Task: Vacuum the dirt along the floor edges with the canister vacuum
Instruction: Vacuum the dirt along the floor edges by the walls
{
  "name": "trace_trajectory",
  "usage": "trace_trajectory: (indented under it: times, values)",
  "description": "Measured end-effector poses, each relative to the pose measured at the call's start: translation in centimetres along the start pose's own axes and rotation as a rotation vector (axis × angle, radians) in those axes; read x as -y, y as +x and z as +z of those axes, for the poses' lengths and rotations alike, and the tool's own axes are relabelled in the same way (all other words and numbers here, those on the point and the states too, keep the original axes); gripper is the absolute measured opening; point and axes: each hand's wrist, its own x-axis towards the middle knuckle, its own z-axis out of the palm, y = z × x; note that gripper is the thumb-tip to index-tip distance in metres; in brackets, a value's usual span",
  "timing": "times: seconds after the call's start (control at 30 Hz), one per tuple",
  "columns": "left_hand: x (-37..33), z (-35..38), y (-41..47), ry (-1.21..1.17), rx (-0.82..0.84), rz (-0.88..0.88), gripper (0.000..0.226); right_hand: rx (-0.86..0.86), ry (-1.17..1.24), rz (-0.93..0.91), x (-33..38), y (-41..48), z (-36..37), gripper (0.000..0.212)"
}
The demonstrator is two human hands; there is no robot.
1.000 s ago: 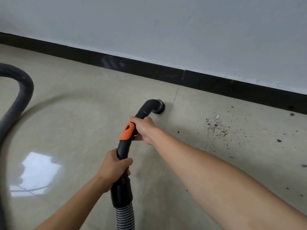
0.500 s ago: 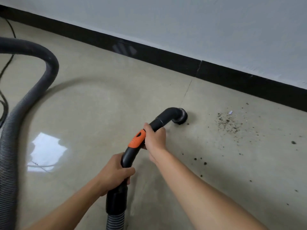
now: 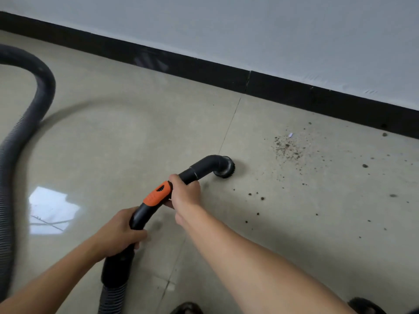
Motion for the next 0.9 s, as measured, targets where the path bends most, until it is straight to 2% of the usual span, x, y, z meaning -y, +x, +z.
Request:
trace_trajectory:
  times: [0.27, 0.5, 0.67, 0.8, 0.9]
  values:
    - [0.3, 0.1, -0.3, 0.047, 0.189, -0.001, 0.019, -0.079, 0.108, 0.026, -1.7, -2.1, -2.5, 0.036]
    - [2.3, -1.3, -1.3, 0.150, 0.257, 0.006, 0.021, -0.061, 0.179, 0.116, -4.4, -4.0, -1.4, 0.035]
    - [4.4, -2.2, -2.7, 0.201, 0.231, -0.011, 0.022, -0.039, 0.271, 0.171, -6.8, -5.8, -0.4, 0.037]
    - [4.3, -1.7, -2.7, 0.210, 0.256, 0.005, 0.023, -0.067, 0.288, 0.158, -6.9, -6.6, -1.4, 0.037]
    - [3.1, -0.7, -1.7, 0.233, 0.280, 0.032, 0.026, -0.101, 0.333, 0.131, -5.7, -6.4, -2.9, 0.030]
